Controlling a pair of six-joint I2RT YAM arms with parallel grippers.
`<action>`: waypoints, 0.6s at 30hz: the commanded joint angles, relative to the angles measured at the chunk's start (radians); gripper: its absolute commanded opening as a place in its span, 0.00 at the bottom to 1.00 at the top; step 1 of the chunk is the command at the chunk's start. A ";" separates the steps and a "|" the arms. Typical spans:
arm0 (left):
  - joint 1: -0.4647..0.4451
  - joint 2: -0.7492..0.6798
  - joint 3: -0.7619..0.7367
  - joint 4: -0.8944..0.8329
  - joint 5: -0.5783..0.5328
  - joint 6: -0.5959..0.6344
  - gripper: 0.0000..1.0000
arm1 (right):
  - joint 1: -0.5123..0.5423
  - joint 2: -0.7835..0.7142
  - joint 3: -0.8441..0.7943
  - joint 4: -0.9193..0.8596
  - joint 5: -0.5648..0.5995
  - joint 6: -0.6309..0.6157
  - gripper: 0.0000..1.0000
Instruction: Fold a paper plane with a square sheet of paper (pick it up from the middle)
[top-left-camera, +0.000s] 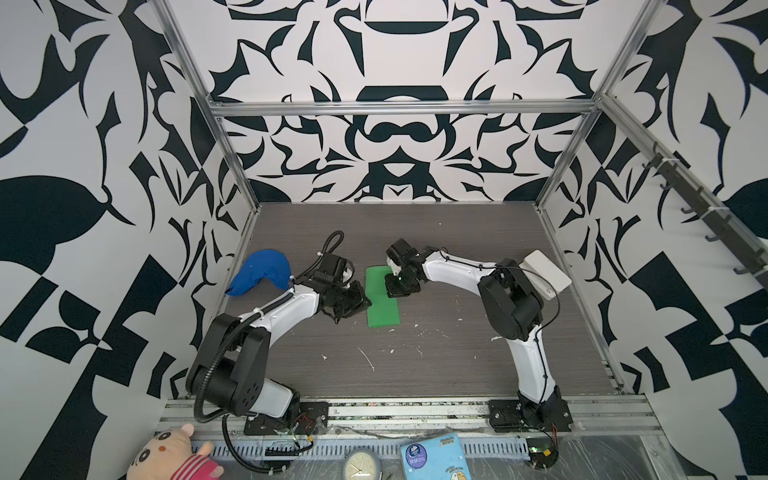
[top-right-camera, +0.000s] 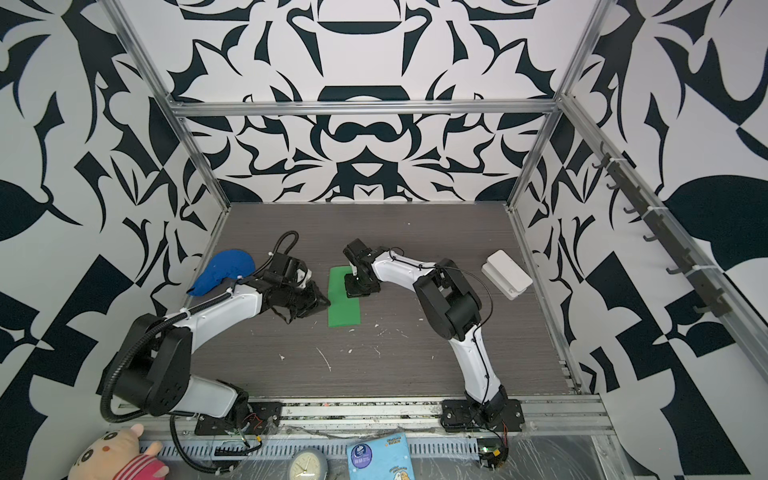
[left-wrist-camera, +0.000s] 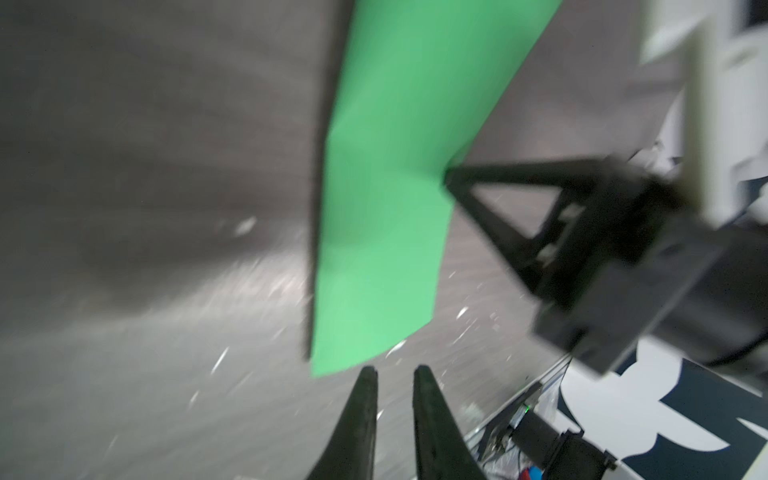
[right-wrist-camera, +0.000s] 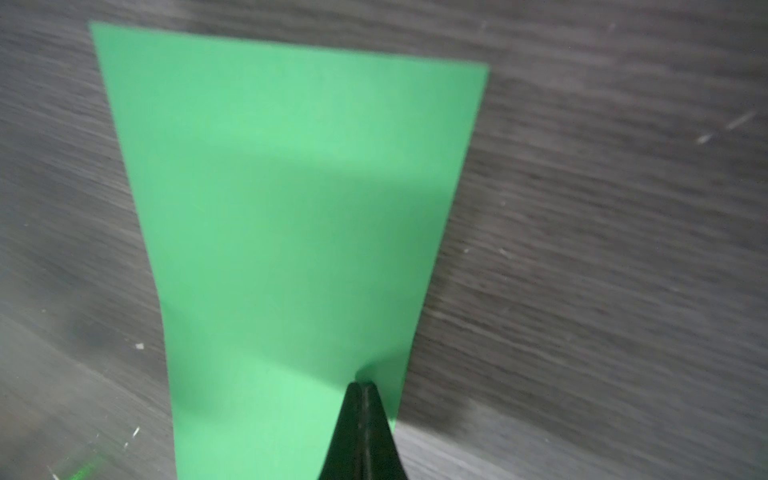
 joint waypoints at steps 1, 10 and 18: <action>0.015 0.109 0.058 0.101 -0.002 -0.004 0.17 | -0.013 0.114 -0.068 -0.115 0.149 -0.001 0.00; 0.090 0.333 0.231 0.176 0.118 0.065 0.14 | -0.013 0.105 -0.092 -0.115 0.148 -0.003 0.00; 0.154 0.483 0.349 0.095 0.131 0.163 0.12 | -0.013 0.116 -0.087 -0.118 0.153 -0.004 0.00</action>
